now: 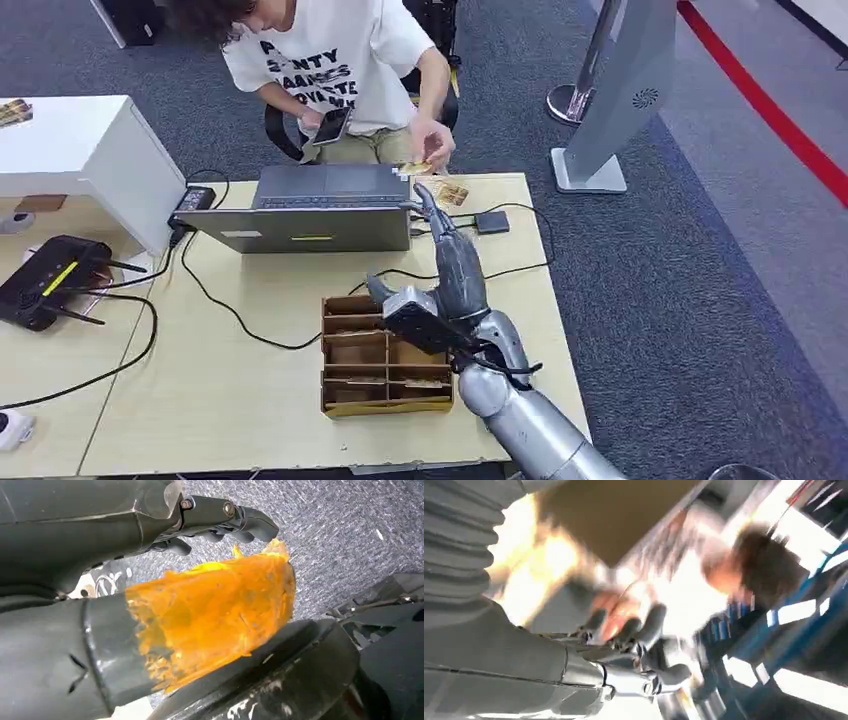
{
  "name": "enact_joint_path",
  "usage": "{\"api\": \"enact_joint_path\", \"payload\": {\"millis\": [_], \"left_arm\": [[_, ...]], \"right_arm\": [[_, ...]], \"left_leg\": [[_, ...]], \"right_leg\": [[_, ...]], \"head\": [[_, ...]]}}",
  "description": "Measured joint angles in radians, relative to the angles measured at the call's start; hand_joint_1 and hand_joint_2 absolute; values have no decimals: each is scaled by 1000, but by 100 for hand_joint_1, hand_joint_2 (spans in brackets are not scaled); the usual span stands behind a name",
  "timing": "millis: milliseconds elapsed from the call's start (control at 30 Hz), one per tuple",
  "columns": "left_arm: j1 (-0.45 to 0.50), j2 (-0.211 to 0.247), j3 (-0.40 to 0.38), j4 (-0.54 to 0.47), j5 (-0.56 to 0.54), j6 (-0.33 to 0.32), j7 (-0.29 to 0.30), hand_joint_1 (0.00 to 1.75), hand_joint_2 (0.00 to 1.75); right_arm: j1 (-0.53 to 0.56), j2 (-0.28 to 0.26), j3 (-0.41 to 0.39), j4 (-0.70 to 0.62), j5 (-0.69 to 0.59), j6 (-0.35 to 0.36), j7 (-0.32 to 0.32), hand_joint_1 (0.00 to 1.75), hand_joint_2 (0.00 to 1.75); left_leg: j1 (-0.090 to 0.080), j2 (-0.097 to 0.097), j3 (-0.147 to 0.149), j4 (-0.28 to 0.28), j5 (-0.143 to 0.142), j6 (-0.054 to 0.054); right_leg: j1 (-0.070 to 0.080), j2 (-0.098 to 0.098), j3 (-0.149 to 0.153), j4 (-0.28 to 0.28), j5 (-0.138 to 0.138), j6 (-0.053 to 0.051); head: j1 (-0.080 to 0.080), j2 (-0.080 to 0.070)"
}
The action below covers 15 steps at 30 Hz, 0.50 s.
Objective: Pass the card to the sensor for recognition and then transmit it.
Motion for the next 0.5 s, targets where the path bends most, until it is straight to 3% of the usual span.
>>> {"api": "enact_joint_path", "payload": {"millis": [133, 200, 300, 333, 433, 500], "left_arm": [[0, 0, 0, 0, 7, 2, 0, 0, 0], [0, 0, 0, 0, 14, 2, 0, 0, 0], [0, 0, 0, 0, 16, 2, -5, 0, 0], [0, 0, 0, 0, 16, 2, -6, 0, 0], [0, 0, 0, 0, 17, 0, -8, 0, 0], [-1, 0, 0, 0, 18, 1, -9, 0, 0]], "right_arm": [[45, 2, 12, -53, -126, 76, -27, 0, 0], [68, 2, 14, -86, -332, 235, -56, 0, 0], [120, -5, 26, -134, -677, 551, -106, 0, 0], [141, -6, 29, -145, -747, 626, -125, 0, 0], [186, -12, 40, -169, -907, 813, -175, 0, 0], [190, -20, 50, -169, -943, 888, -192, 0, 0]], "left_leg": [[0, 0, 0, 0, 0, 0], [0, 0, 0, 0, 0, 0], [0, 0, 0, 0, 0, 0], [0, 0, 0, 0, 0, 0], [0, 0, 0, 0, 0, 0], [0, 1, 0, 0, 0, 0]], "right_leg": [[0, 0, 0, 0, 0, 0], [0, 0, 0, 0, 0, 0], [0, 0, 0, 0, 0, 0], [0, 0, 0, 0, 0, 0], [0, 0, 0, 0, -1, -1], [0, 1, 0, 0, -1, -1]], "head": [[0, 0], [0, 0], [0, 0], [0, 0], [0, 0], [0, 0]]}}
